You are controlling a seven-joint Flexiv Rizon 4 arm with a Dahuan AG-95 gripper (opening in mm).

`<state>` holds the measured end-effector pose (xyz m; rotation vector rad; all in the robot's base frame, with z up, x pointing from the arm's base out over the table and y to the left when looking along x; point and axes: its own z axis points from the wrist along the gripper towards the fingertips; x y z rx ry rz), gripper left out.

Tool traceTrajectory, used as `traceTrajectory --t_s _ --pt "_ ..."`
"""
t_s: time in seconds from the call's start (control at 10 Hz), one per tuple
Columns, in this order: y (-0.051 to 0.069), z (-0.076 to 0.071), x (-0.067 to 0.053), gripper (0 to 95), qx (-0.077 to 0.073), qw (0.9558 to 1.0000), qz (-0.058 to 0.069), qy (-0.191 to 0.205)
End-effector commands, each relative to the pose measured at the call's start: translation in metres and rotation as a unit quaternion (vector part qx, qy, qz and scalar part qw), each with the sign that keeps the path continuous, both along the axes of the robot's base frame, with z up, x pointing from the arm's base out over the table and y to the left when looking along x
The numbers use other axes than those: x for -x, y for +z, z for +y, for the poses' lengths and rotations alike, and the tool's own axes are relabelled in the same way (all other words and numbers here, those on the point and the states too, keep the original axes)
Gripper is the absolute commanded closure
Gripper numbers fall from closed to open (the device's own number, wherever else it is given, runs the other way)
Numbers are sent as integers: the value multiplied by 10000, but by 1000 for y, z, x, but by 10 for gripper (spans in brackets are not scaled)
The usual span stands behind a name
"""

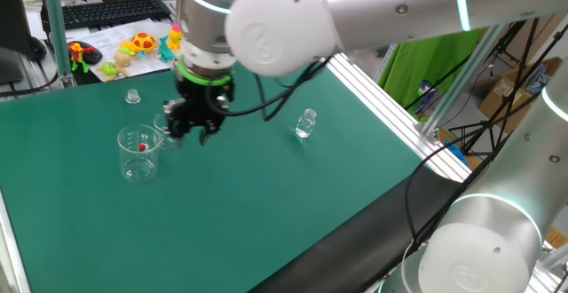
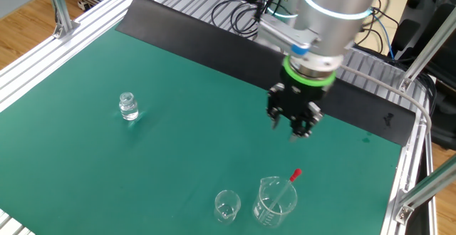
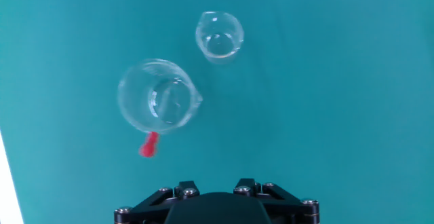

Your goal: Transfer liquid using a dropper

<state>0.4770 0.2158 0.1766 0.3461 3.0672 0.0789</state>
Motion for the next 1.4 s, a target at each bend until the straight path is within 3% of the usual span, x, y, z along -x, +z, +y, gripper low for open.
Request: traceTrajectory --t_s 0.1,0.6,0.7,1.1,1.3,1.4 --pt "-2 17 0 570 -15 9999 8 -169" --pt "-7 40 -3 570 -26 9991 -10 -415" --pt "-7 42 -6 380 -30 9990 -25 -449" --pt "-13 48 -8 380 -33 9989 -73 -455" --pt "-23 50 -12 380 -58 9988 -85 -474" --pt "-31 52 -13 380 -59 9985 -154 -523"
